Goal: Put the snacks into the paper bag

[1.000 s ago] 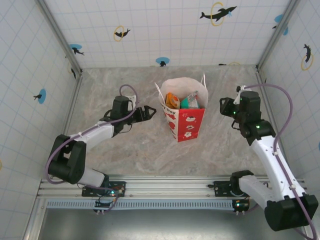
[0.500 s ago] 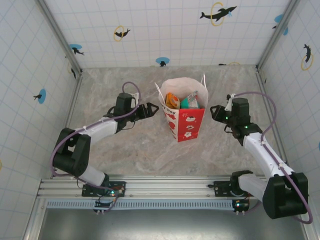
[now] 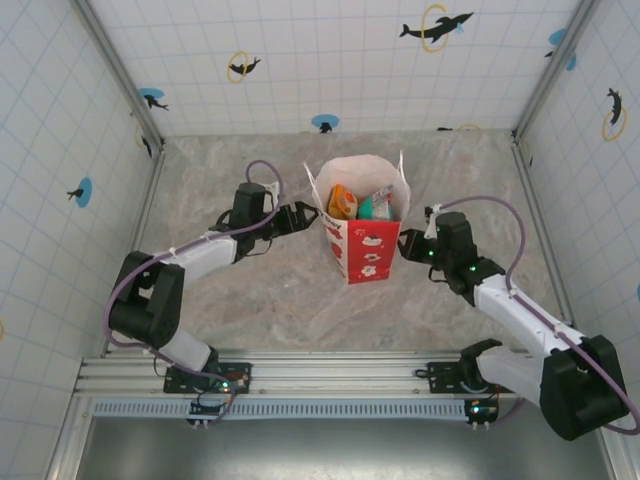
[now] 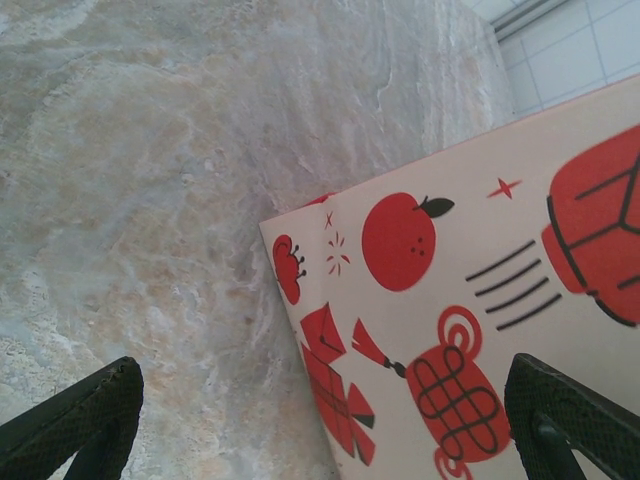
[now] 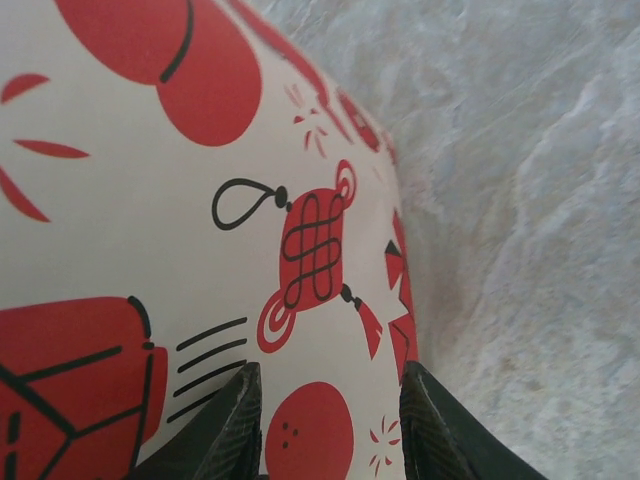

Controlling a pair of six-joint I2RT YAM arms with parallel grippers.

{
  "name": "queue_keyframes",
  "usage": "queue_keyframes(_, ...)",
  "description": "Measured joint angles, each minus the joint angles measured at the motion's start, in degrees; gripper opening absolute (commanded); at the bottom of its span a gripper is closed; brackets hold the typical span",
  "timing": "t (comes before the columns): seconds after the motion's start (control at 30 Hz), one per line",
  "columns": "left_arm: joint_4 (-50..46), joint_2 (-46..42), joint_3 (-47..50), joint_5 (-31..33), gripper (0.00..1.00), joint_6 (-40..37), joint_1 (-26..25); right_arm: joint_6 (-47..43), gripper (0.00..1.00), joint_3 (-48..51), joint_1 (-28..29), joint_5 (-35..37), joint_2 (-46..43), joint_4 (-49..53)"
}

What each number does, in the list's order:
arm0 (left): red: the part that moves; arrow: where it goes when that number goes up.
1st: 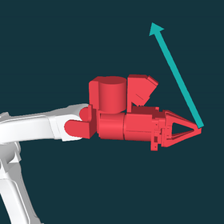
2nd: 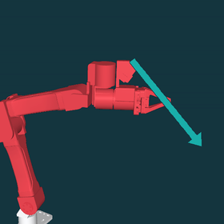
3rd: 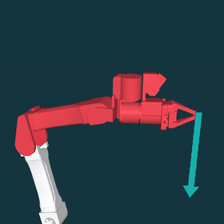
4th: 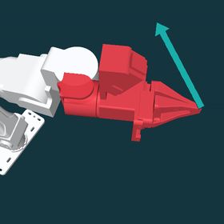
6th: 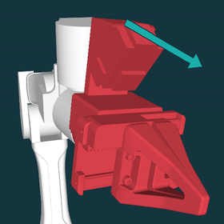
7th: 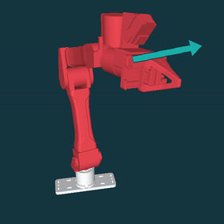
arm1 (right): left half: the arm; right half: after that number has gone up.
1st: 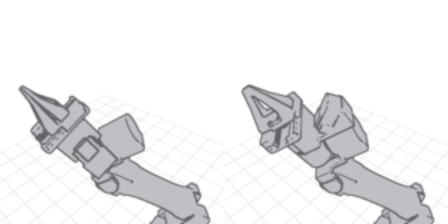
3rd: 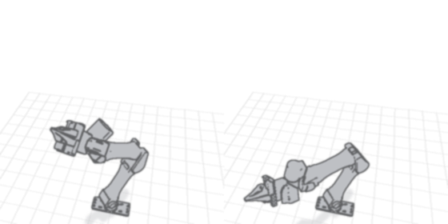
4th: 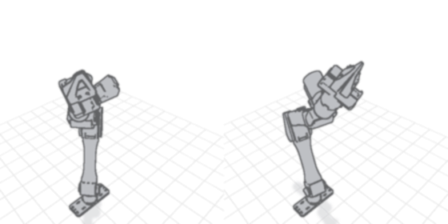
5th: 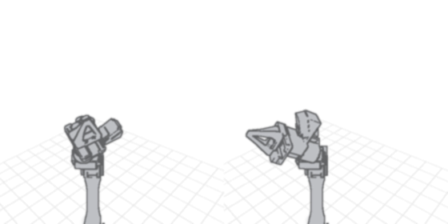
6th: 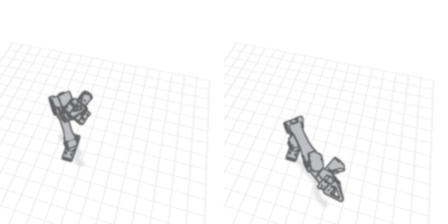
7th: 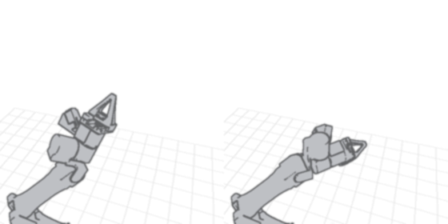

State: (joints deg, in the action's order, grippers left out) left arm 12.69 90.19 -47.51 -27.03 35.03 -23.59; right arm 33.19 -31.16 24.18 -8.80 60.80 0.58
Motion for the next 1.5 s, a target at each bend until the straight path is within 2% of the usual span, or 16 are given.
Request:
queue_keyframes(0.17,0.8,1.0,-1.0,-0.6,0.95,0.3,0.0,1.0,0.39,0.2,4.7,1.5,-0.2,-0.2)
queue_keyframes(0.3,1.1,1.1,-1.3,-0.6,0.95,0.9,0.0,1.3,0.4,0.2,5.8,3.2,-0.4,0.1)
queue_keyframes(0.47,0.9,1.1,-1.3,-0.2,0.95,1.0,0.0,1.3,0.41,0.2,3.0,4.9,-2.8,1.9)
queue_keyframes(0.7,-1.7,-1.6,1.0,4.2,0.98,0.6,0.3,-2.6,0.47,0.2,-1.8,6.3,-6.4,4.4)
queue_keyframes(0.77,-3.3,-3.6,2.1,6.6,0.98,-0.5,1.0,-4.3,0.5,0.6,-3.3,7.1,-7.4,4.3)
queue_keyframes(0.9,-6.2,-9.0,4.9,13.7,0.98,-3.8,3.4,-8.2,0.64,3.8,-7.1,7.5,-10.0,2.6)
queue_keyframes(0.93,-6.7,-10.6,5.8,15.9,0.98,-4.8,4.0,-8.9,0.73,4.9,-8.1,7.5,-10.3,1.9)
queue_keyframes(0.97,-6.9,-12.0,6.6,17.9,0.97,-5.6,4.4,-9.3,0.99,5.9,-8.9,7.5,-10.4,1.1)
queue_keyframes(1.27,-2.5,-23.5,20.4,39.8,0.98,-14.2,8.0,-13.4,1.0,17.5,-14.4,10.9,-10.3,-11.5)
queue_keyframes(1.5,8.5,-24.9,31.2,50.2,0.98,-19.0,11.3,-15.2,1.0,25.9,-16.7,14.1,-5.6,-24.5)
